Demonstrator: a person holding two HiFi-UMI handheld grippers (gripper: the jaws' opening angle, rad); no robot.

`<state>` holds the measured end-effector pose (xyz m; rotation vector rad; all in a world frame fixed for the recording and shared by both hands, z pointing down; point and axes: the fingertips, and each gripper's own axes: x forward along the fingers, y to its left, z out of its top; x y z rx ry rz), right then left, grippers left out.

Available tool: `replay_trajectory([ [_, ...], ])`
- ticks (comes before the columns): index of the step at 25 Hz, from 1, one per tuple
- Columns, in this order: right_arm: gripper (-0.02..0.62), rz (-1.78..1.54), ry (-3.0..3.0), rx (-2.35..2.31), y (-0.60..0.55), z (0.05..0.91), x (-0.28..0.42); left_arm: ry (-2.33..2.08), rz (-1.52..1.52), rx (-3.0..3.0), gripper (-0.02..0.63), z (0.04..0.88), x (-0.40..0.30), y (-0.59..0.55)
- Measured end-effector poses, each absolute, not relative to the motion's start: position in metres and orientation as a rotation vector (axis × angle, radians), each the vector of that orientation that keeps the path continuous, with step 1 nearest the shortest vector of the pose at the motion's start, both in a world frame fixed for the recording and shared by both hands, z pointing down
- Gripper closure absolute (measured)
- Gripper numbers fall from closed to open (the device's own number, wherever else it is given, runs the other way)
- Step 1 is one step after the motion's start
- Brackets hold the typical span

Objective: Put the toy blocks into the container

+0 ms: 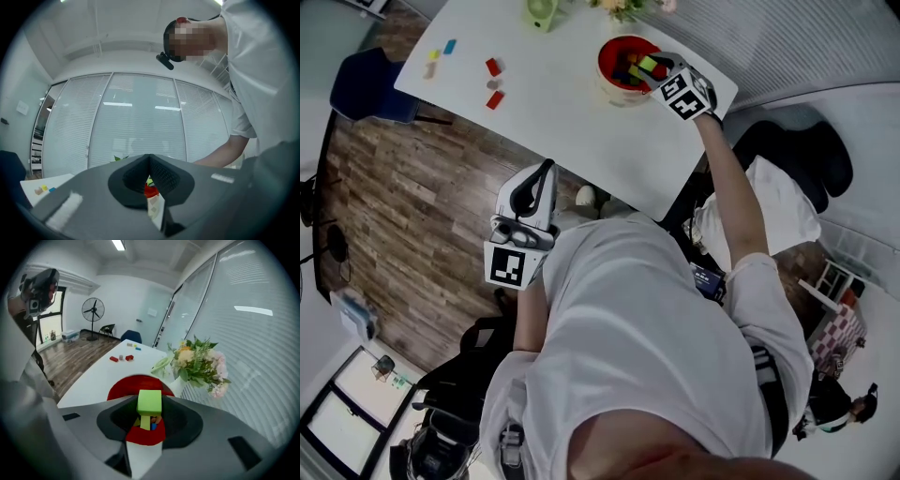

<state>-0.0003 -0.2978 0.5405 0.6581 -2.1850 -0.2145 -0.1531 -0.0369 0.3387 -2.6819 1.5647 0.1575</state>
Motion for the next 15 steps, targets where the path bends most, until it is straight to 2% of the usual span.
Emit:
replay_trajectory([
  [3,0.429,-0.164,-2.139,0.598,-0.304,0.564,-0.009,1.613,0.164,-2.649,0.609,0.338,-0.167,-0.031],
  [4,0.373,-0.145,-2.133,0.591,-0.305,0.568,-0.01,1.625,0.163,-2.642,0.609,0.339,-0.17,-0.03],
  [6,0.336,-0.118,-2.141,0.6,-0.306,0.568,-0.012,1.637,0.156,-2.637,0.609,0.341,-0.174,-0.029],
  [12,0.356,-0.095,-2.232,0.681,-0.296,0.554,-0.009,1.58,0.132,-2.678,0.609,0.349,-0.163,-0.041],
  [15,0.388,-0.08,-2.299,0.744,-0.29,0.537,-0.004,1.533,0.124,-2.7,0.609,0.348,-0.151,-0.051],
])
